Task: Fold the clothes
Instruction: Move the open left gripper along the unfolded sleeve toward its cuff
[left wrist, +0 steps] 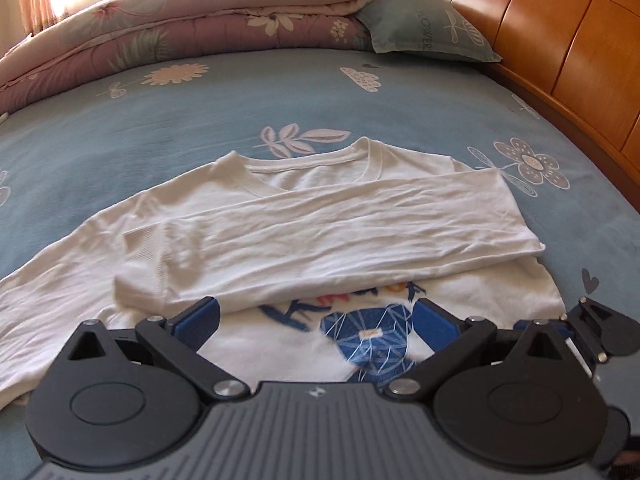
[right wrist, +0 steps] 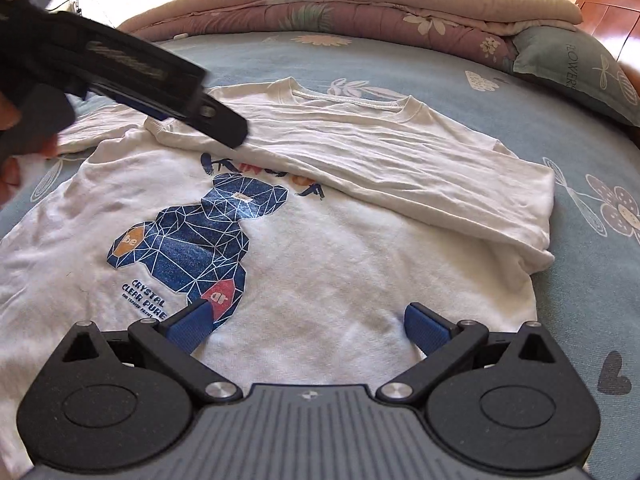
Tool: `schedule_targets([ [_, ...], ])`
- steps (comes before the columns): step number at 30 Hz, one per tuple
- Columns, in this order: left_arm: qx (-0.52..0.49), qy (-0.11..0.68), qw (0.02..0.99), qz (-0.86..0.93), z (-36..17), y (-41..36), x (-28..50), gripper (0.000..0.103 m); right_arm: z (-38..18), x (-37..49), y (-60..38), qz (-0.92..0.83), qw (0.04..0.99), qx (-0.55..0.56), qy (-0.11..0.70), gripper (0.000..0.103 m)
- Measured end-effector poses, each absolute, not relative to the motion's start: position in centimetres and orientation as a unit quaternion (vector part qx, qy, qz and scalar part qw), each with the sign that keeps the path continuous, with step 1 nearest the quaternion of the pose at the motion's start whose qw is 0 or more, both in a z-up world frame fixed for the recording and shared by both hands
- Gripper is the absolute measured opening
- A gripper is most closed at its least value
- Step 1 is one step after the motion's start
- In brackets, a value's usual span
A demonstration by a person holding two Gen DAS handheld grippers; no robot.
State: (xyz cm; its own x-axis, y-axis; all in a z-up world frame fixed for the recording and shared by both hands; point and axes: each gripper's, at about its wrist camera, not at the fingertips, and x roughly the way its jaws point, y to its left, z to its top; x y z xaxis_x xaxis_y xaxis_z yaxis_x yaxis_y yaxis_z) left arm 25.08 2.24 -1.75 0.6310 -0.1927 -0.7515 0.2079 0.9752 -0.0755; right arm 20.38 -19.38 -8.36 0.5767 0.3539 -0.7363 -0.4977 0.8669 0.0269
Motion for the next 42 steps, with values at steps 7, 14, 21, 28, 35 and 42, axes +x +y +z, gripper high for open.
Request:
schedule_targets([
  [7,-0.057,0.429,0.897,-0.087,-2.5,6.6,16.2,0.102,-7.6,20.9,-18.7,0.239,0.884,-0.072,0.396,0.103],
  [14,-0.134,0.482,0.864,-0.058,-6.3,9.2,8.5,0.102,-6.9,22.0,-17.3,0.253,0.881,-0.022,0.399,0.103],
  [21,-0.142,0.433,0.889,-0.057,-2.9,11.4,9.7,0.102,-7.0,21.5,-14.9,0.309,0.867,-0.009,0.391,0.103],
  [28,-0.134,0.378,0.915,-0.045,-0.8,13.8,19.7,0.102,-7.8,21.2,-14.2,0.314,0.869,-0.040,0.381,0.103],
  [35,-0.157,0.386,0.909,-0.007,-3.4,16.8,28.0,0.102,-8.2,21.2,-13.4,0.314,0.874,-0.074,0.363,0.103],
  [42,-0.206,0.411,0.888,-0.002,-7.5,19.2,26.1,0.102,-8.4,21.3,-13.3,0.313,0.878,-0.074,0.355,0.103],
])
